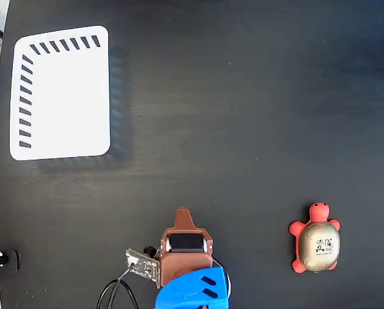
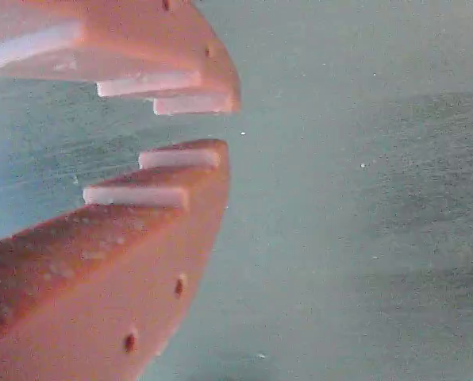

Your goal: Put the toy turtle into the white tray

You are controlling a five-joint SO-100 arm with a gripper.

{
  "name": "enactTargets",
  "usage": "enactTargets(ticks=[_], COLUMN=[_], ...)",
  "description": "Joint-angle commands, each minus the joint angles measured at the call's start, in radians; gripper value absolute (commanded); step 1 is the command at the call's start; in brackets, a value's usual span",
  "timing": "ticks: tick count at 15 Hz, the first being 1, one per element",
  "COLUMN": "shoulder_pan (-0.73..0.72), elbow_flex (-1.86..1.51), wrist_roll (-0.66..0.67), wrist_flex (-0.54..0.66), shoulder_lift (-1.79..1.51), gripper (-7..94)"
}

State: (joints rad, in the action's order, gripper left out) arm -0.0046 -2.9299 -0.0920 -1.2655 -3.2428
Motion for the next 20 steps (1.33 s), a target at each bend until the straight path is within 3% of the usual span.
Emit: enactTargets(ticks=[1, 4, 7, 13, 20], shoulder_pan=[0.018, 0.034, 0.183, 0.598, 1.095], elbow_flex=[0.011, 0.032, 0.258, 0.910, 1.009], wrist_roll=[-0.029, -0.063, -0.067, -0.037, 0.146], wrist_flex=[0.002, 0.057, 0.098, -0.273, -0.360], shoulder_lift=[0.002, 0.110, 0.331, 0.804, 1.085], gripper=[0, 0, 0, 0, 0])
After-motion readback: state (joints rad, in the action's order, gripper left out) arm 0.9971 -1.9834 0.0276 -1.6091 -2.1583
